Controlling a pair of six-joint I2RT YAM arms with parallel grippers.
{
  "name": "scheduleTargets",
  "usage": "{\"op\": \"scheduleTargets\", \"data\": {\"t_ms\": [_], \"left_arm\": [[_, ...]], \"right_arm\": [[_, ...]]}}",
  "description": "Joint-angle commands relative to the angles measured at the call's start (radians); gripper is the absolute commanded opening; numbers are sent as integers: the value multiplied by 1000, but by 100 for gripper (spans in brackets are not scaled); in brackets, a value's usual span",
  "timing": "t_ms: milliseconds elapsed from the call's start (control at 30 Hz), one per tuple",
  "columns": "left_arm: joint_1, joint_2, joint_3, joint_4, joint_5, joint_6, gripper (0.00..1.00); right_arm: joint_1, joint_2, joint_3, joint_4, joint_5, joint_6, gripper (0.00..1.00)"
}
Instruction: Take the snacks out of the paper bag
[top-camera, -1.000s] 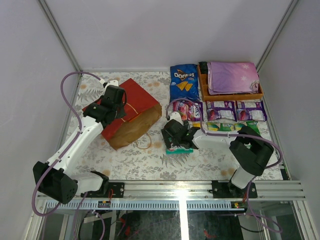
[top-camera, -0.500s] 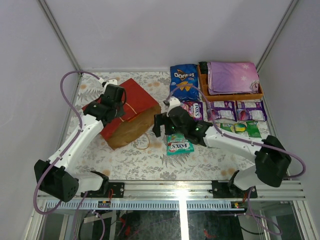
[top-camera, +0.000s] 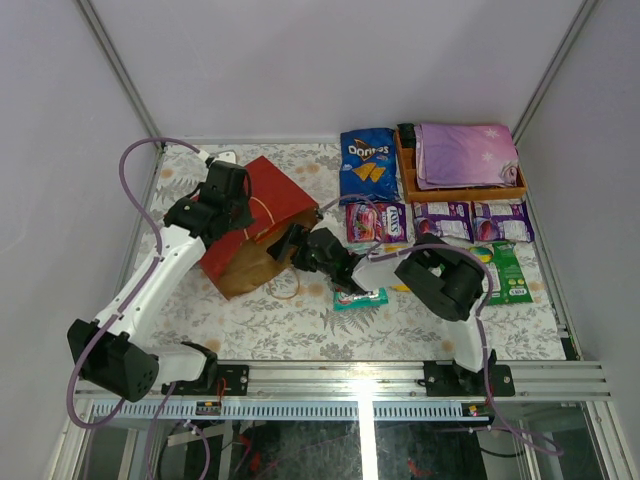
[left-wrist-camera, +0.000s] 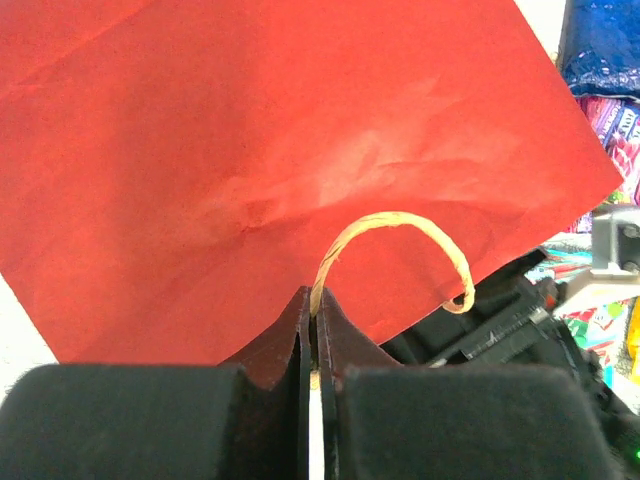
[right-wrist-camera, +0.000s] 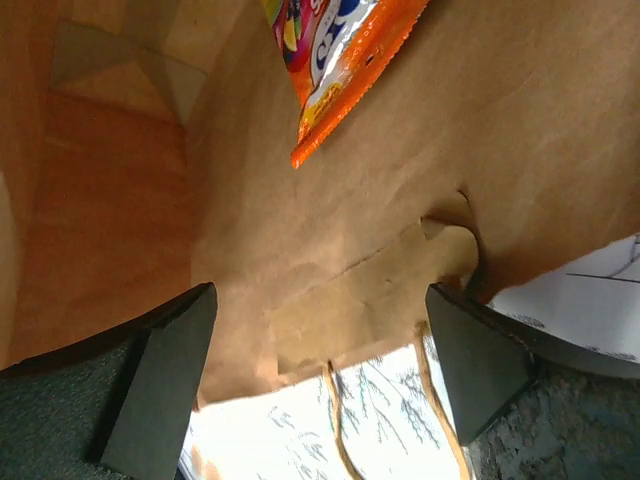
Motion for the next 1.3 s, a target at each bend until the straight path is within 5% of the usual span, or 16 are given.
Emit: {"op": "scheduleTargets", "data": {"t_ms": [0, 133, 700, 1133, 1267], "left_arm": [[6, 6, 17, -3, 50, -8, 0], [6, -6, -3, 13, 75, -2, 0], [6, -27, -27, 32, 122, -6, 0], [6, -30, -34, 27, 126, -12, 0], [6, -22, -32, 23, 101, -19, 0]], "right_arm": [[32, 58, 68, 196, 201, 210, 92], [45, 103, 101, 148, 343, 349, 90], [45, 282, 300, -39, 416, 637, 65], [26, 435, 501, -121, 483, 684, 46], [20, 441, 523, -77, 469, 611, 16]]}}
